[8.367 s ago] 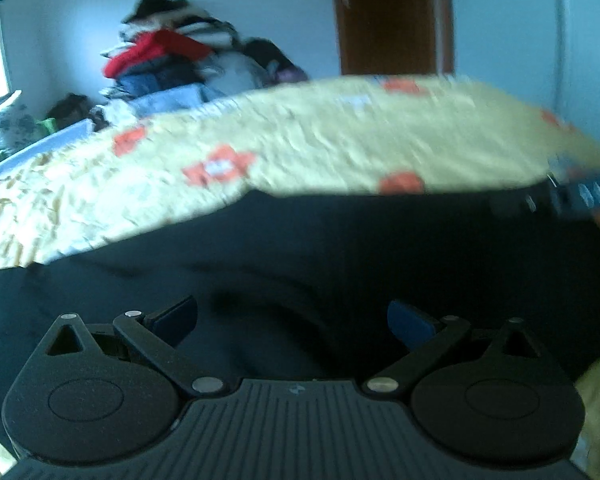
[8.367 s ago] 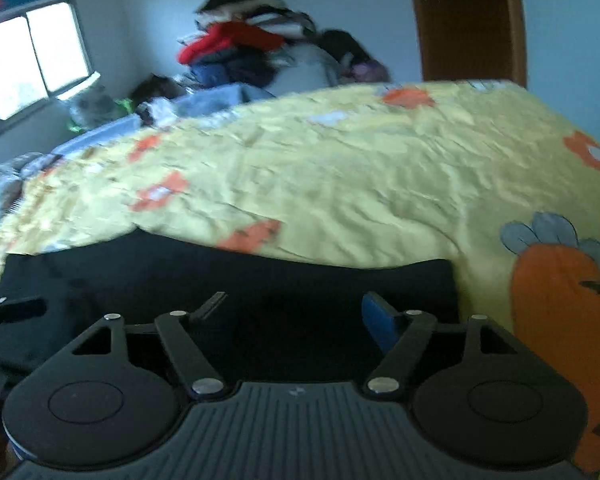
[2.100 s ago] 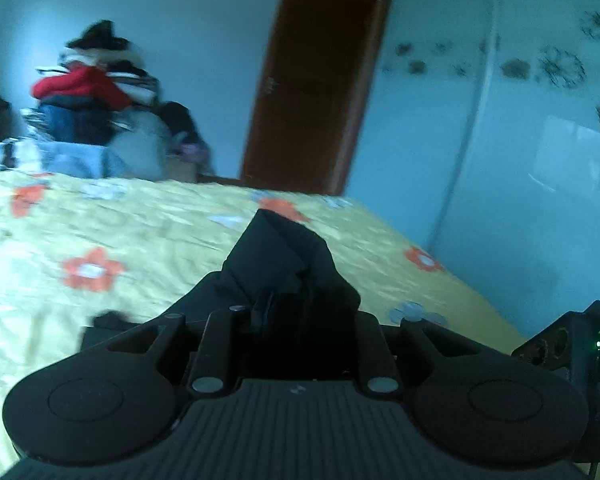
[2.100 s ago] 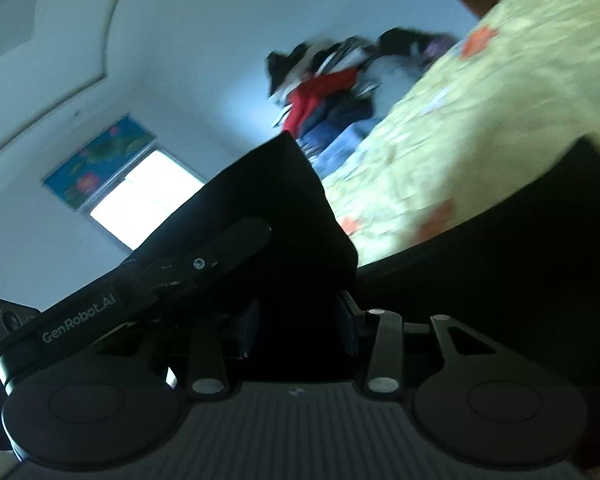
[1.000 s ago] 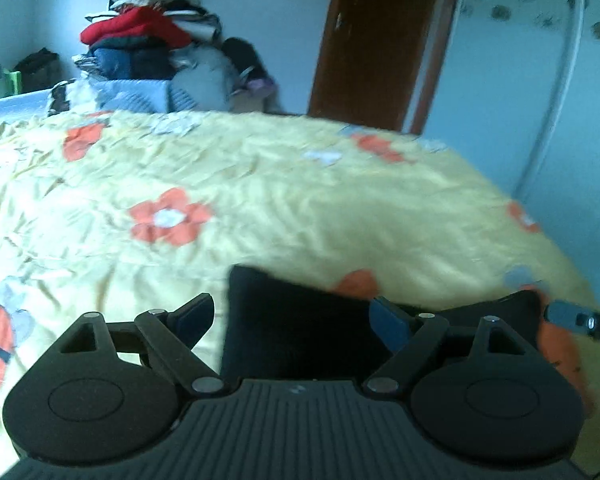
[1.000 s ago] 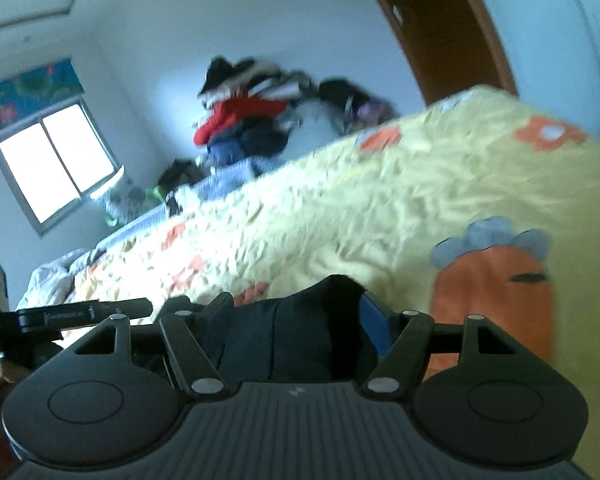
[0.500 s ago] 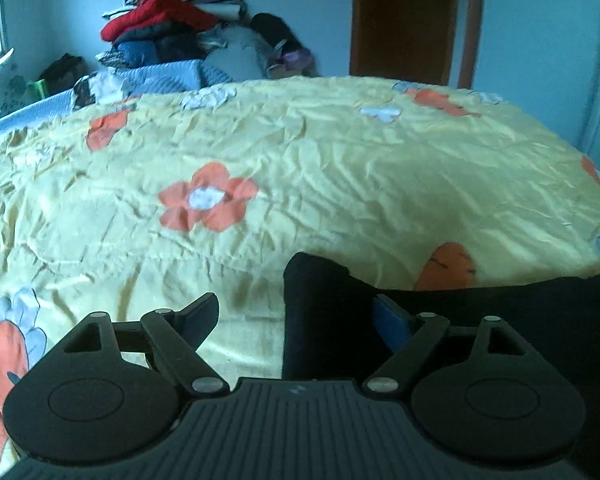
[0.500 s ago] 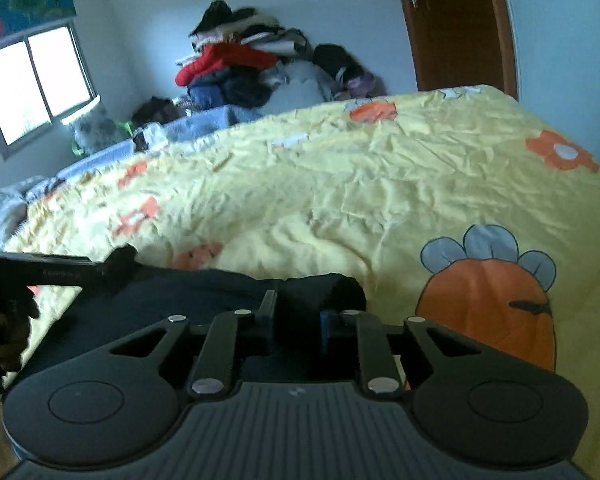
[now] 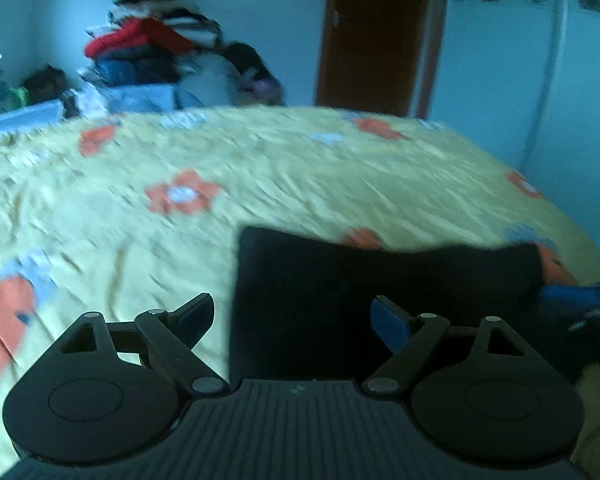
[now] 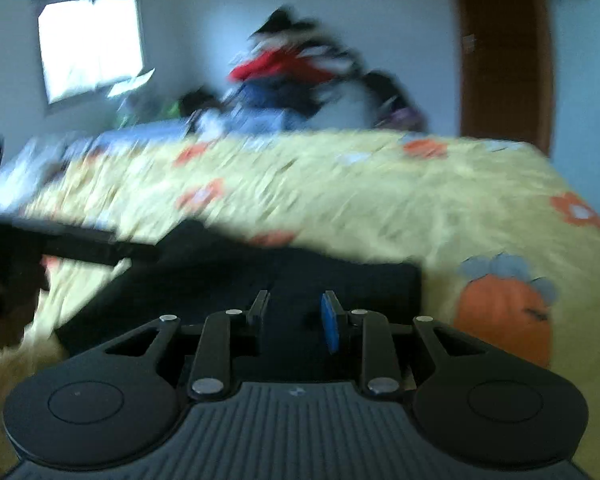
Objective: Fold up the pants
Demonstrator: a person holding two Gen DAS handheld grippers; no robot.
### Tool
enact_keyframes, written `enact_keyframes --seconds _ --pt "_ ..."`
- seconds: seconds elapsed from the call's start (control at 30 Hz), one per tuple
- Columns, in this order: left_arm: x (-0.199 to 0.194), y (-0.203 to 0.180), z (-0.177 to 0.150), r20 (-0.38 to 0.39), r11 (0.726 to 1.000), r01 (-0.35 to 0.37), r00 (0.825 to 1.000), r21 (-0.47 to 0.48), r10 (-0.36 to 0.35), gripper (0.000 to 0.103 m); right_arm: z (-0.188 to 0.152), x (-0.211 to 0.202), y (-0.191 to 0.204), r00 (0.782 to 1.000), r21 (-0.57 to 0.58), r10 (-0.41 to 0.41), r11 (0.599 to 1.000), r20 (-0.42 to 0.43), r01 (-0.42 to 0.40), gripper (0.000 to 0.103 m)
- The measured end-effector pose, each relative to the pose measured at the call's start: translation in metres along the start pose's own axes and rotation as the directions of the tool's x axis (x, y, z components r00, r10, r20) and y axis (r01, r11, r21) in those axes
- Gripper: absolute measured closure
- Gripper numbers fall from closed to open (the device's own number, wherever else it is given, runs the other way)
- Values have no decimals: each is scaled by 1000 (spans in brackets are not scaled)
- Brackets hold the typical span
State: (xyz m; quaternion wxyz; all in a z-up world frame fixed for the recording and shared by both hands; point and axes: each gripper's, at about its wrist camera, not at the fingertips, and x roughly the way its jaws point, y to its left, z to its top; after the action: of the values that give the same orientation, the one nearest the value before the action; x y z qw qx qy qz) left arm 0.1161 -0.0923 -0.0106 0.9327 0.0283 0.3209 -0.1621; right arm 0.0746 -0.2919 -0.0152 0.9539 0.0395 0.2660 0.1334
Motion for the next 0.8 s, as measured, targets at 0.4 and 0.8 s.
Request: enact_keyframes --seconds 0.4,0.8 --pt "8 -9 -30 -48 998 -57 997 9 58 10 -10 -11 13 994 -49 -113 992 -8 113 75" --pt "8 -16 -38 -15 992 -121 992 22 121 2 -28 2 10 983 -82 -169 983 -67 163 71"
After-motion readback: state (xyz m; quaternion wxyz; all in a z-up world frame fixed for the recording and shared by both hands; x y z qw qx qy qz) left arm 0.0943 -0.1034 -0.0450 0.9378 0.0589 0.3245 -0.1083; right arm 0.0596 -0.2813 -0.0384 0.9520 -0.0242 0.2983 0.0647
